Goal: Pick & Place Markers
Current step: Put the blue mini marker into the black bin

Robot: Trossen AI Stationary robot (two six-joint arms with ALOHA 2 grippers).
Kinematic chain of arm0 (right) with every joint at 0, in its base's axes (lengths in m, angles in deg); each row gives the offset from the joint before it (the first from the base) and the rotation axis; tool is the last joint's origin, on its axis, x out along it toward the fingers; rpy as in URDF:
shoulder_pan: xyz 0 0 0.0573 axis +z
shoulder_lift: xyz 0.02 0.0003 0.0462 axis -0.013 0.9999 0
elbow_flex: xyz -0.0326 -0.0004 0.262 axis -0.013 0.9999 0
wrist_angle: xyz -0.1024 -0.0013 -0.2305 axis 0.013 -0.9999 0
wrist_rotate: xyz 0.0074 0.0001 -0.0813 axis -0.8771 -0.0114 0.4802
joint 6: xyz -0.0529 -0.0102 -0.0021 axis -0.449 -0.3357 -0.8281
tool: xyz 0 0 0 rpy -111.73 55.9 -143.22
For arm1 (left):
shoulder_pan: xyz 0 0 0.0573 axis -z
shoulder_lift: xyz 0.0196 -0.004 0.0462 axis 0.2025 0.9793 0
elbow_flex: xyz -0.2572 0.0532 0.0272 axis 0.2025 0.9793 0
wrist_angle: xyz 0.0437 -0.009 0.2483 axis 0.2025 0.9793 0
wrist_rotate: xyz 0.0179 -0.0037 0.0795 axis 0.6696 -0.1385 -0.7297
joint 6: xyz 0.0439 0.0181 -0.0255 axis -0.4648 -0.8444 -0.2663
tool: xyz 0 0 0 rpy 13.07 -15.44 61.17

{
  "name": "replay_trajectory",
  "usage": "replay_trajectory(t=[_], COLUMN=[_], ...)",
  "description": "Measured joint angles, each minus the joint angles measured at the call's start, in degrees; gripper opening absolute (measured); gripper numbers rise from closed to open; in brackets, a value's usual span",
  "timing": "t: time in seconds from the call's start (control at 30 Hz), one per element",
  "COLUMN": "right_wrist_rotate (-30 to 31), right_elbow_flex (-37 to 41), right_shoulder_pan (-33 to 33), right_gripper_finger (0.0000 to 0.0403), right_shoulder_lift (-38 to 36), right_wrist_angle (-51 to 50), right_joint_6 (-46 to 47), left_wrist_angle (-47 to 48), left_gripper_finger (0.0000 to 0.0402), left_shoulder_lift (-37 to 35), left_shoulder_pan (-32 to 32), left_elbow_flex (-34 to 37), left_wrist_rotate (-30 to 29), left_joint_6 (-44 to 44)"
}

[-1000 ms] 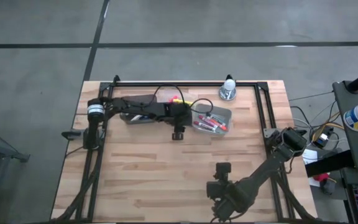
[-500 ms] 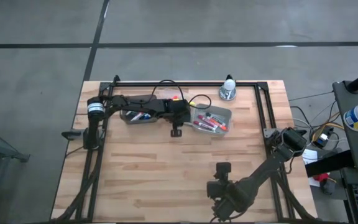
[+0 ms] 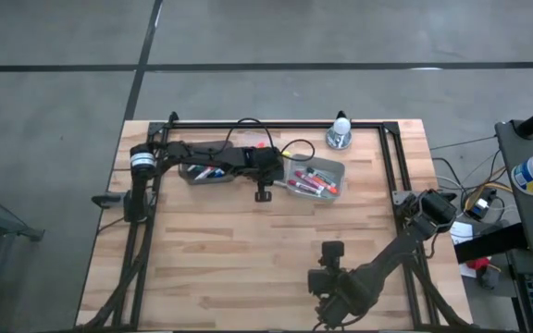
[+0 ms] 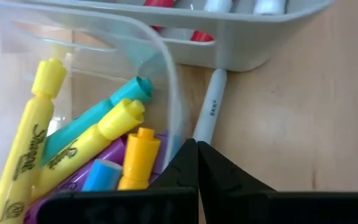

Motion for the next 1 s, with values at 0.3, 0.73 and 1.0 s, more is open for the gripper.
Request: replay_trajectory(t=[0.3, 0.73, 1.0], right_wrist_rotate=[0.0, 0.0, 0.0], right_elbow_flex=[0.3, 1.3, 1.4], right_shoulder_pan=[0.0, 0.0, 0.0], right_gripper_finger=[0.0169, 0.0169, 0.0169], right_shoulder_lift=[0.0, 0.0, 0.0], right_wrist_angle=[0.2, 0.4, 0.5], right_joint_6=[0.2, 0.3, 0.5], left_wrist_angle=[0.0, -2.3, 1.6], left_gripper_finger=[0.0000, 0.0000, 0.0000], left_shoulder_lift=[1.3, 3.3, 3.3], left_shoulder_pan=[-0.8, -0.9, -1.0], left_elbow_flex=[0.1, 0.0, -0.6], left_wrist_rotate=[0.1, -1.9, 4.6], left_joint_6=[-1.0, -0.9, 1.6])
